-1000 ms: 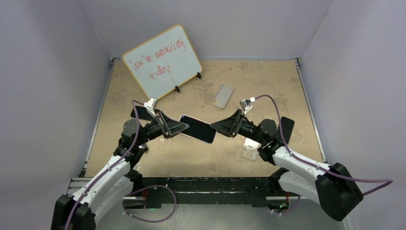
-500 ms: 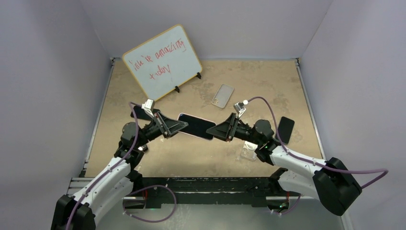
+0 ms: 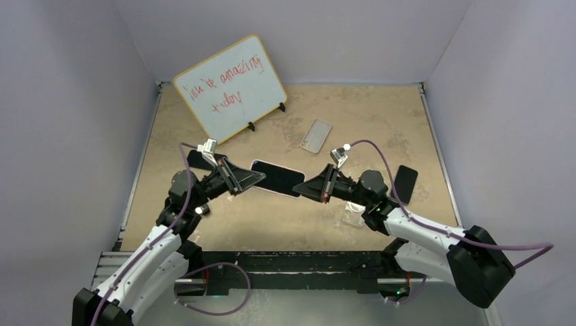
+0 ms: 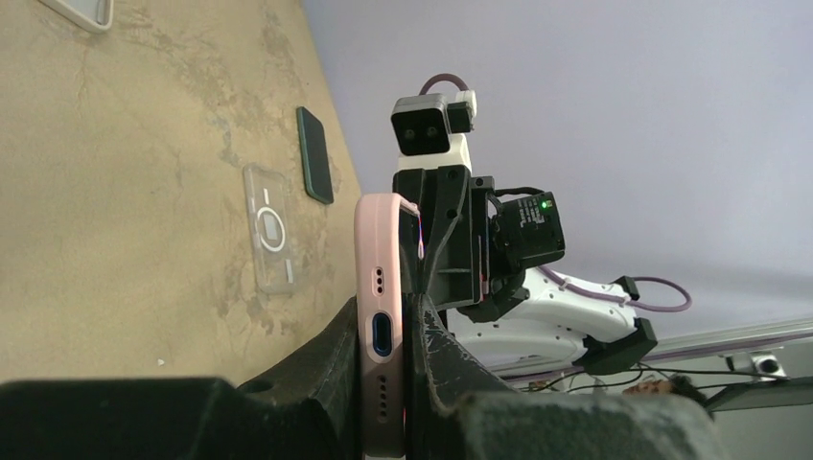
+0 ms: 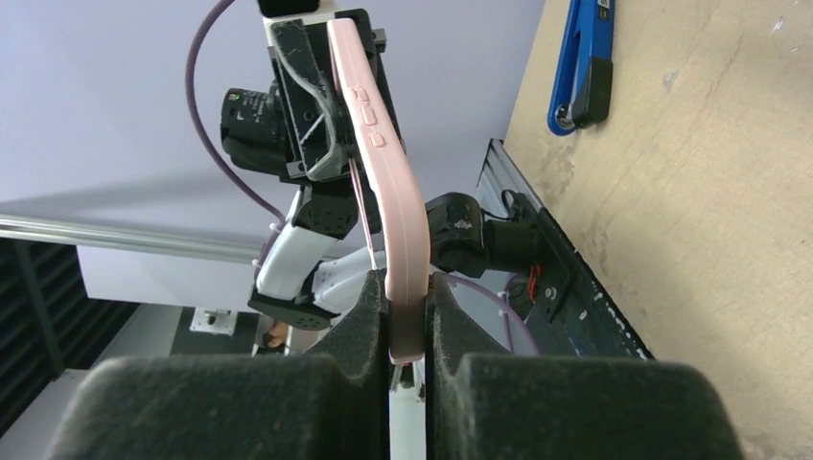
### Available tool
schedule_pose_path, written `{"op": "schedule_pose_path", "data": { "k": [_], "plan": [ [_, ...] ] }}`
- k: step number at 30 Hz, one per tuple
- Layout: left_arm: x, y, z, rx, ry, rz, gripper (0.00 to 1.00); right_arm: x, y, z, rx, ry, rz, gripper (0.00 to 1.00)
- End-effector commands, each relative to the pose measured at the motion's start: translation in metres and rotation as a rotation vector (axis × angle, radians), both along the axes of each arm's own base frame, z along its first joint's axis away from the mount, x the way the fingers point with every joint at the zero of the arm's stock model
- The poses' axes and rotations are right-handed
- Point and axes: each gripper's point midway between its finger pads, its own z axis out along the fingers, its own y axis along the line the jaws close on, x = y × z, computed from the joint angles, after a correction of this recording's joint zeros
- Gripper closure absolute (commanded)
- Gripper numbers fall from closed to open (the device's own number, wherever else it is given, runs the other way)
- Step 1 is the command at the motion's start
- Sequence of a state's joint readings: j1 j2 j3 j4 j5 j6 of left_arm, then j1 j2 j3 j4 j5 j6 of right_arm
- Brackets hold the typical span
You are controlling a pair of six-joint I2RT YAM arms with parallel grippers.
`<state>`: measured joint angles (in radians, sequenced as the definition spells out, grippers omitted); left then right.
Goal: Put the phone into the phone case
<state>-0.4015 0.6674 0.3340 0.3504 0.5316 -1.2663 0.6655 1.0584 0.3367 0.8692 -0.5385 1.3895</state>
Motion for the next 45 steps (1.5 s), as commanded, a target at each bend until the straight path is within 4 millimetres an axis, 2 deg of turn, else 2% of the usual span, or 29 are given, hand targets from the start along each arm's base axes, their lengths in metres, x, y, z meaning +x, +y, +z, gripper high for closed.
{"op": "schedule_pose_path", "data": {
  "k": [1, 2, 4, 8, 10, 11, 14, 16, 24, 26, 28, 31, 34, 39, 41, 45],
  "plan": [
    [0.013, 0.011, 0.014, 0.175, -0.209, 0.075, 1.00, 0.002, 0.000, 0.031, 0.078, -0.005, -0.010, 1.00],
    [0.012, 0.012, 0.015, 0.172, -0.216, 0.075, 1.00, 0.003, 0.001, 0.032, 0.078, -0.011, -0.010, 1.00],
    [0.009, 0.012, 0.017, 0.151, -0.215, 0.070, 1.00, 0.002, 0.002, 0.029, 0.072, -0.015, -0.006, 0.83],
    [0.002, 0.008, 0.023, 0.067, -0.207, 0.041, 1.00, -0.001, 0.003, 0.026, 0.082, -0.023, 0.004, 0.62],
    [-0.001, 0.005, 0.025, 0.042, -0.196, 0.019, 1.00, -0.002, 0.005, 0.028, 0.088, -0.037, 0.012, 0.59],
    [-0.001, 0.004, 0.025, 0.035, -0.196, 0.009, 1.00, -0.003, 0.007, 0.029, 0.090, -0.043, 0.017, 0.62],
    [-0.003, 0.001, 0.024, 0.028, -0.192, -0.019, 1.00, -0.003, 0.007, 0.031, 0.101, -0.065, 0.013, 0.87],
    [-0.004, 0.000, 0.023, 0.029, -0.184, -0.030, 1.00, -0.002, 0.005, 0.032, 0.107, -0.084, -0.002, 0.99],
    [-0.014, -0.006, 0.028, 0.000, -0.168, -0.100, 1.00, -0.001, -0.002, 0.026, 0.060, -0.147, -0.049, 1.00],
    [-0.011, -0.006, 0.021, 0.037, -0.147, -0.098, 0.89, 0.001, -0.005, 0.025, 0.056, -0.142, -0.072, 1.00],
    [-0.007, -0.005, 0.009, 0.096, -0.120, -0.088, 0.70, 0.003, -0.007, 0.022, 0.047, -0.129, -0.097, 1.00],
    [-0.001, -0.001, -0.008, 0.183, -0.084, -0.059, 0.58, 0.009, -0.008, 0.009, -0.016, -0.087, -0.120, 1.00],
    [0.001, 0.004, -0.022, 0.248, -0.046, -0.036, 0.40, 0.016, -0.008, 0.004, -0.056, -0.081, -0.136, 1.00],
    [0.003, 0.019, -0.048, 0.370, 0.041, 0.022, 0.26, 0.032, -0.012, -0.005, -0.103, -0.072, -0.173, 1.00],
    [0.004, 0.025, -0.053, 0.424, 0.054, 0.042, 0.17, 0.039, -0.013, -0.011, -0.128, -0.068, -0.182, 1.00],
    [0.008, 0.036, -0.059, 0.531, 0.062, 0.071, 0.12, 0.059, -0.015, -0.027, -0.191, -0.062, -0.198, 1.00]
  ]
}}
